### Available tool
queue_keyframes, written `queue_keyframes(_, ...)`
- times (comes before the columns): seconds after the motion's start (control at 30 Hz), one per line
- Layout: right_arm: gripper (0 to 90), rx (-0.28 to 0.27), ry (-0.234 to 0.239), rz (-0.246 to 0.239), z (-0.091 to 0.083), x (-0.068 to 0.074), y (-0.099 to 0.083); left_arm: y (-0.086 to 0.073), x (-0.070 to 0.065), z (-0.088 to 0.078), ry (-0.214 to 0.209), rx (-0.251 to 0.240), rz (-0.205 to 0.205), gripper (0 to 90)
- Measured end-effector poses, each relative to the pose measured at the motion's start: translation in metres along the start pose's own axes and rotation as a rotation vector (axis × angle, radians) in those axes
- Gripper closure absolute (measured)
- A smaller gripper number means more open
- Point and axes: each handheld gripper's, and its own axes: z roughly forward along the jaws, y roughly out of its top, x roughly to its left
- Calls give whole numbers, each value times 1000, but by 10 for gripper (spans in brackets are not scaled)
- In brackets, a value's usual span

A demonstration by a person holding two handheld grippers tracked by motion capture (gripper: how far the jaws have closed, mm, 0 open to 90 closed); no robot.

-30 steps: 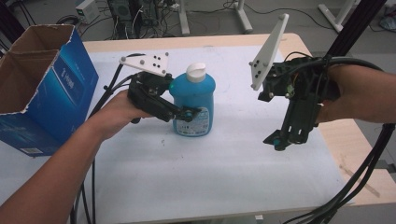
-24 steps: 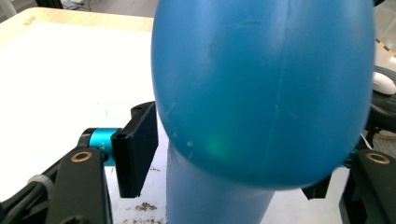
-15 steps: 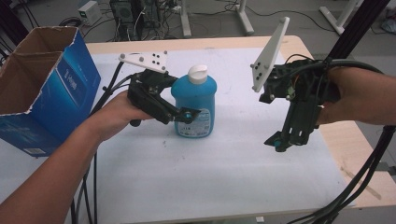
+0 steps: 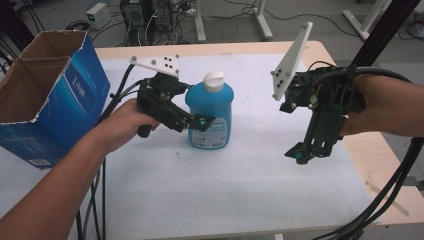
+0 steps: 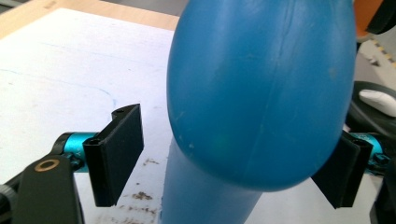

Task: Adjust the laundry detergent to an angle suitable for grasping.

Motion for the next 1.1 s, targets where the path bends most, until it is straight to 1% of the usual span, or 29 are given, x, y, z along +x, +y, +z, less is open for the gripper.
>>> queue_keyframes(0.03, 19, -3, -1, -4, 0, 0, 0, 0, -1, 0, 8, 5, 2, 115)
queue_keyframes(0.07, 19, -6, 0, -10, 0, -1, 0, 1, -1, -1, -1, 3, 5, 56)
queue_keyframes(0.1, 20, -4, 0, -5, 0, 0, 0, 1, -2, -1, 6, 7, 10, 43)
queue_keyframes(0.13, 19, -3, 1, -1, 0, 0, 0, 1, -3, -2, 9, 14, 18, 43)
queue_keyframes(0.2, 20, -2, 0, -3, 0, 0, 0, 2, -4, -4, 22, 18, 13, 42)
queue_keyframes(0.23, 20, -2, 0, -2, 0, 0, 0, 3, -5, -4, 31, 18, 13, 35)
queue_keyframes(0.27, 20, -4, 1, -4, 0, 0, 0, 3, -5, -6, 30, 16, 13, 16)
queue_keyframes(0.4, 19, -6, -1, -3, -1, 0, -1, 9, -8, -16, 49, 29, 31, 16)
queue_keyframes(0.43, 20, -7, -2, -1, -1, 0, -1, 10, -10, -19, 46, 31, 29, 16)
queue_keyframes(0.47, 20, -8, -2, -4, -2, 0, -1, 13, -11, -23, 47, 34, 39, 16)
queue_keyframes(0.53, 20, -10, -4, -6, -2, 0, -1, 17, -12, -29, 53, 31, 28, 16)
queue_keyframes(0.63, 20, -11, -4, -6, -2, 0, -1, 24, -14, -39, 100, 37, -3, 16)
queue_keyframes(0.67, 20, -9, -4, -3, -2, 1, -1, 27, -14, -43, 100, 46, -12, 16)
queue_keyframes(0.7, 19, -12, -5, -4, -2, 1, -1, 30, -15, -47, 98, 58, -5, 16)
queue_keyframes(0.73, 20, -13, -5, -2, -3, 1, -1, 34, -16, -51, 105, 67, 4, 17)
queue_keyframes(0.8, 20, -16, -5, -4, -3, 1, -1, 40, -19, -59, 126, 91, 21, 16)
queue_keyframes(0.87, 20, -16, -7, -10, -4, 1, 0, 48, -20, -66, 155, 121, 22, 16)
queue_keyframes(0.93, 20, -15, -5, -3, -5, 2, 0, 56, -19, -73, 181, 163, 7, 16)
queue_keyframes(0.97, 20, -19, -7, -9, -5, 2, 1, 59, -19, -76, 193, 189, 2, 16)
queue_keyframes(1.0, 20, -21, -8, -12, -5, 2, 1, 61, -18, -78, 196, 213, 4, 16)
queue_keyframes(1.03, 20, -23, -8, -13, -6, 2, 1, 64, -17, -81, 205, 255, 15, 16)
queue_keyframes(1.1, 20, -19, -8, -10, -6, 3, 1, 67, -15, -85, 229, 309, 24, 16)
